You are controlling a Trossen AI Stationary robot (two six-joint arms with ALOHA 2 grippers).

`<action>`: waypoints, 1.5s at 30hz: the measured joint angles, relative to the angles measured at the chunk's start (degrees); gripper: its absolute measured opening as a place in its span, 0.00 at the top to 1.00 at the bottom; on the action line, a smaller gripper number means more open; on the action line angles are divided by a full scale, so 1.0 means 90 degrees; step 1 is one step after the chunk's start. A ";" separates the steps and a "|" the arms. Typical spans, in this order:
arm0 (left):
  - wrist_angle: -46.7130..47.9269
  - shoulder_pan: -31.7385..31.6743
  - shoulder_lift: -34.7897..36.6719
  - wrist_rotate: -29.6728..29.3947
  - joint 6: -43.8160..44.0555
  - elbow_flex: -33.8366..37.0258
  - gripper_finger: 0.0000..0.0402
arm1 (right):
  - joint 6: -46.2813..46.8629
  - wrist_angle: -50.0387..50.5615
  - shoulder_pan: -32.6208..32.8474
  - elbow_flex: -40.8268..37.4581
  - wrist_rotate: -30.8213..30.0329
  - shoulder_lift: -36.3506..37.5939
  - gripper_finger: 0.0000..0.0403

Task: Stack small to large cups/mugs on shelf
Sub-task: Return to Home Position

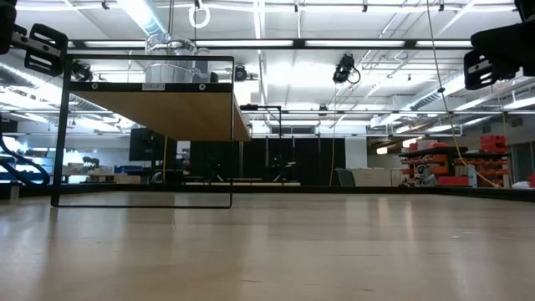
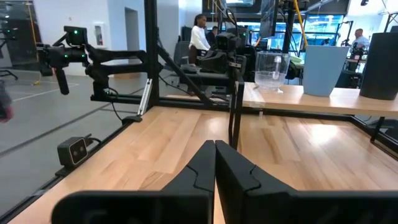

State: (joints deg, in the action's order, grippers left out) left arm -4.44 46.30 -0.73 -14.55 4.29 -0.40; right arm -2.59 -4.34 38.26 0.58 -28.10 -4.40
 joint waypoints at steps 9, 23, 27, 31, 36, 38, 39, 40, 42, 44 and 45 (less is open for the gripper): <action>0.0000 0.0000 0.0000 0.0000 0.0001 0.0000 0.92 | 0.0002 0.0000 0.0000 0.0000 0.0000 0.0000 0.96; -0.0001 0.0000 0.0000 0.0000 0.0000 0.0000 0.91 | 0.0002 0.0000 0.0000 0.0000 0.0000 0.0000 0.96; -0.0001 0.0000 0.0000 0.0000 0.0000 0.0000 0.93 | 0.0002 0.0000 0.0000 0.0000 0.0000 0.0000 0.96; 0.0000 0.0000 0.0000 0.0000 0.0000 0.0000 0.93 | 0.0002 0.0000 0.0000 0.0000 0.0000 0.0000 0.96; -0.0001 0.0000 0.0000 0.0000 0.0001 0.0000 0.91 | 0.0002 0.0000 0.0000 0.0000 0.0000 0.0000 0.96; -0.0001 0.0000 0.0000 0.0000 0.0001 0.0000 0.90 | 0.0002 -0.0001 0.0000 0.0000 0.0000 0.0000 0.96; -0.0001 0.0000 0.0000 0.0000 0.0000 0.0000 0.90 | 0.0002 0.0000 0.0000 0.0000 0.0000 0.0000 0.96; -0.0001 0.0000 0.0000 0.0000 0.0000 0.0000 0.90 | 0.0002 0.0000 0.0000 0.0000 0.0000 0.0000 0.96; 0.0000 0.0000 0.0000 -0.0001 0.0000 0.0000 0.90 | 0.0002 -0.0001 0.0000 0.0000 0.0000 -0.0001 0.96; 0.0000 0.0000 0.0000 0.0000 0.0000 0.0000 0.90 | 0.0002 0.0000 0.0000 0.0000 -0.0002 -0.0002 0.96; 0.0001 0.0002 0.0000 0.0000 0.0000 0.0000 0.91 | 0.0002 -0.0002 0.0000 0.0000 0.0000 -0.0002 0.96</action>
State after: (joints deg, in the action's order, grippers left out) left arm -4.43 46.32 -0.73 -14.55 4.29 -0.40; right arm -2.57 -4.36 38.26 0.58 -28.10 -4.42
